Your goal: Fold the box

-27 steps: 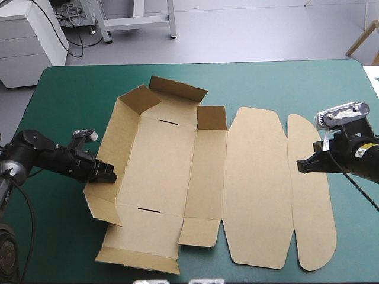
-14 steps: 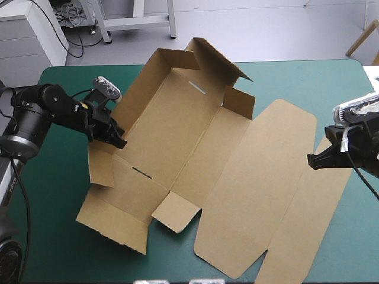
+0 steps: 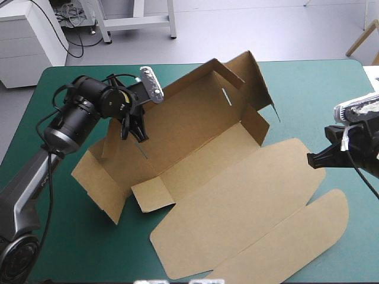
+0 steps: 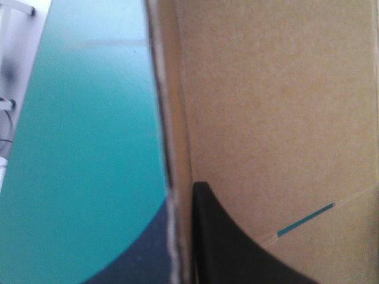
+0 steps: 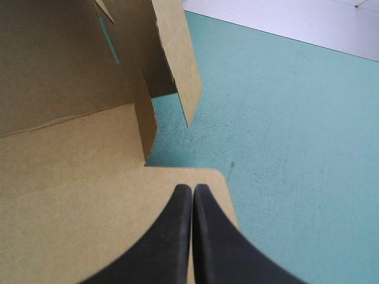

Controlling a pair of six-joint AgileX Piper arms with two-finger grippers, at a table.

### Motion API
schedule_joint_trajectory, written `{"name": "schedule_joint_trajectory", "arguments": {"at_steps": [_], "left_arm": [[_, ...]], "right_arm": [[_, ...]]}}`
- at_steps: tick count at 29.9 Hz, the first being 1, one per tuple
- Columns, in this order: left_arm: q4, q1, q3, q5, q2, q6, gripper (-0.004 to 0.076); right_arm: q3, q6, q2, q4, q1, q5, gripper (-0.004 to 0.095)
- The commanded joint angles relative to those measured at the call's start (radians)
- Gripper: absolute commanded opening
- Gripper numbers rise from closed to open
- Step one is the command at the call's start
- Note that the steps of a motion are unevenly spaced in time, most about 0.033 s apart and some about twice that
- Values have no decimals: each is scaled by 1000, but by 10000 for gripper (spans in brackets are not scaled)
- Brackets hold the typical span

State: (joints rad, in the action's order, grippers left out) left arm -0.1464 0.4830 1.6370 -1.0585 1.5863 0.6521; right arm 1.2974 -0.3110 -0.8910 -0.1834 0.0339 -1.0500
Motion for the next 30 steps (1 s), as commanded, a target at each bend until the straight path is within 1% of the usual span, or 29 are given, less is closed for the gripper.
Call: {"name": "schedule_joint_trajectory", "arguments": {"at_steps": [1, 4, 10, 14, 20, 25, 27, 30], "left_arm": [[-109, 91, 35, 103, -37, 45, -10], [-119, 140, 24, 114, -37, 113, -10], [-141, 179, -3, 110, -37, 109, -10], [-194, 224, -3, 110, -47, 69, -10], [-418, 352, -3, 128, -60, 9, -10], [-551, 387, -3, 186, -60, -41, -10], [-582, 387, -3, 218, -60, -76, -10], [-600, 387, -25, 244, -65, -83, -10]], "right_arm": [[31, 5, 7, -3, -6, 64, -14], [31, 5, 7, -3, -6, 68, -14], [31, 25, 7, -1, -6, 68, -14], [31, 46, 7, -3, -6, 76, -14], [31, 63, 7, -7, -6, 88, -14], [31, 76, 7, -7, -6, 88, -14], [31, 76, 7, -7, -6, 88, -14], [31, 76, 7, -7, -6, 88, -14]]}}
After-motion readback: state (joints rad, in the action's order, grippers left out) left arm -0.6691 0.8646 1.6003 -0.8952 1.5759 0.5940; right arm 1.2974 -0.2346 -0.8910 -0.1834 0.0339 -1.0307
